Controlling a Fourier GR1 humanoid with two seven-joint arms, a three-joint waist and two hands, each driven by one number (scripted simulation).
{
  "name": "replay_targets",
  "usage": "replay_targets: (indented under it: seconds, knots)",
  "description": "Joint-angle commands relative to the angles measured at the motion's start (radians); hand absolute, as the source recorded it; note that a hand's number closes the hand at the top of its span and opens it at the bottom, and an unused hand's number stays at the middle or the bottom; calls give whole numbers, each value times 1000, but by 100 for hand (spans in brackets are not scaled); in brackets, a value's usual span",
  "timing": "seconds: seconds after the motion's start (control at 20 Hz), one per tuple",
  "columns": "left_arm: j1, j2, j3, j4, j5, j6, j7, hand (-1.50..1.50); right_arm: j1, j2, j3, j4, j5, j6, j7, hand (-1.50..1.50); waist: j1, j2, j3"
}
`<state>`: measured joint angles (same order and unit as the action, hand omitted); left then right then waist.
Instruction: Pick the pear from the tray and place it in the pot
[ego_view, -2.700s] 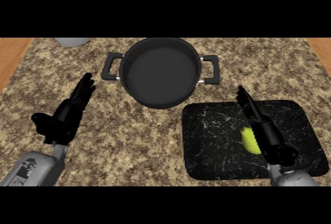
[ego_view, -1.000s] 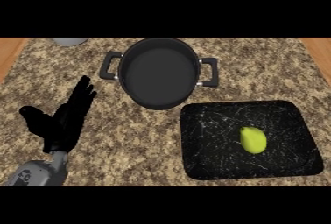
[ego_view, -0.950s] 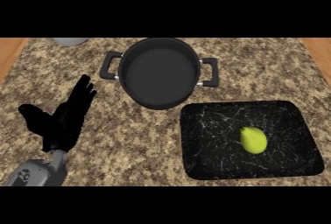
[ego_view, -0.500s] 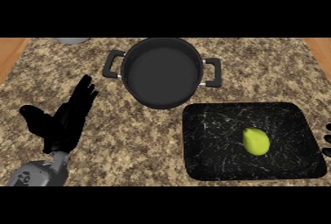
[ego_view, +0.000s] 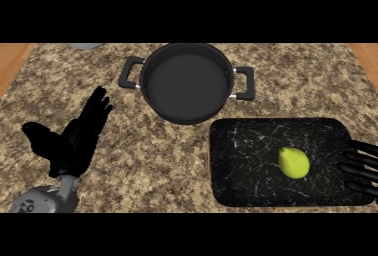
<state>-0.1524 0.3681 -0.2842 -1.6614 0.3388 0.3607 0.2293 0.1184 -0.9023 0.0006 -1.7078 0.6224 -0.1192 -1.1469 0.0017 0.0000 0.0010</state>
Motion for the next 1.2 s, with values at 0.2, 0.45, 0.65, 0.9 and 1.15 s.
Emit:
replay_targets:
  seconds: [0.2, 0.45, 0.65, 0.9, 1.15]
  knots:
    - [11, -15, 12, -15, -27, -19, 7, 0, -2, 61, 6, 71, -27, -74, -221, -150, -1, -1, 0]
    - [-48, -42, 33, -20, -44, 10, 73, 0, 4, 67, 34, 31, 9, -62, -172, -150, -6, -1, 0]
    - [8, -47, 41, -30, -57, -38, 38, 0, 68, 92, 48, -55, 50, -43, -93, -150, -7, -2, -1]
    - [26, -68, 62, -33, -82, -68, 38, 0, 9, 190, 82, 5, 187, -98, 1, -150, -3, -1, -1]
    - [27, -88, 74, -62, -115, -73, 77, 0, -43, 245, 101, 56, 256, -99, 17, -150, -1, -1, -1]
